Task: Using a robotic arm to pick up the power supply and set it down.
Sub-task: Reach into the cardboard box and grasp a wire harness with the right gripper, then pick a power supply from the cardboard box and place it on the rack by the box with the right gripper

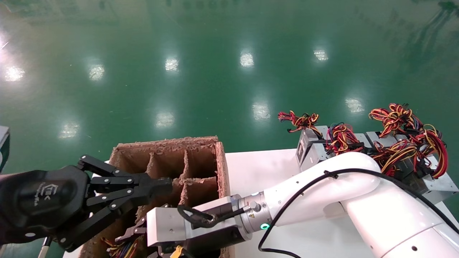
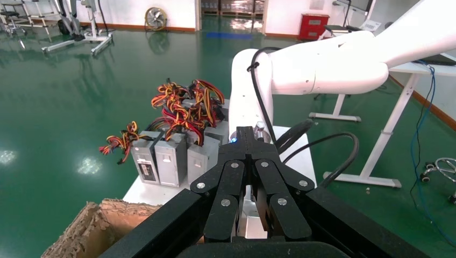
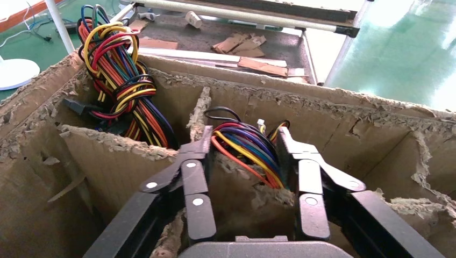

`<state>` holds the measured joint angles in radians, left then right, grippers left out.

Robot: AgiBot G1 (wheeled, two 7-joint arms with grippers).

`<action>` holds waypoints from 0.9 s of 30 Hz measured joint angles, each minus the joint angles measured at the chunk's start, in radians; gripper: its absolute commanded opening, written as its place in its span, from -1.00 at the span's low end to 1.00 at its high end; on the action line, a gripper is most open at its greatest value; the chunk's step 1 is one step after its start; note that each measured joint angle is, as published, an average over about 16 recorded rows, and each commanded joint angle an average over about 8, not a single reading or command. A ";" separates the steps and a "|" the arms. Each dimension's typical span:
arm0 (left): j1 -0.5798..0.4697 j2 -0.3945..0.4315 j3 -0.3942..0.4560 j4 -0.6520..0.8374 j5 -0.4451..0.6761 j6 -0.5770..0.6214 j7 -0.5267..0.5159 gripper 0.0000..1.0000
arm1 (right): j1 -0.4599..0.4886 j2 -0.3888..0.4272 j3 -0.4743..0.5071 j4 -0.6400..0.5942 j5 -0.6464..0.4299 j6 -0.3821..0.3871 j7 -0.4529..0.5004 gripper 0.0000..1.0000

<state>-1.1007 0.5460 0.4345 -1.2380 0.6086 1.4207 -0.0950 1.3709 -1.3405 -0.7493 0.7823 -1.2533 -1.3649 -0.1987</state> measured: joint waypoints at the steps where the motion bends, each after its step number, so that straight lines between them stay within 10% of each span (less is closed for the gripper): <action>1: 0.000 0.000 0.000 0.000 0.000 0.000 0.000 -1.00 | 0.001 0.000 -0.003 -0.002 0.003 0.000 0.000 -1.00; 27: 0.000 0.000 0.000 0.000 0.000 0.000 0.000 -1.00 | -0.003 0.060 0.023 0.023 0.148 -0.040 0.069 -1.00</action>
<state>-1.1008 0.5460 0.4346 -1.2380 0.6086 1.4207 -0.0950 1.3678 -1.2808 -0.7266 0.8053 -1.1058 -1.4047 -0.1299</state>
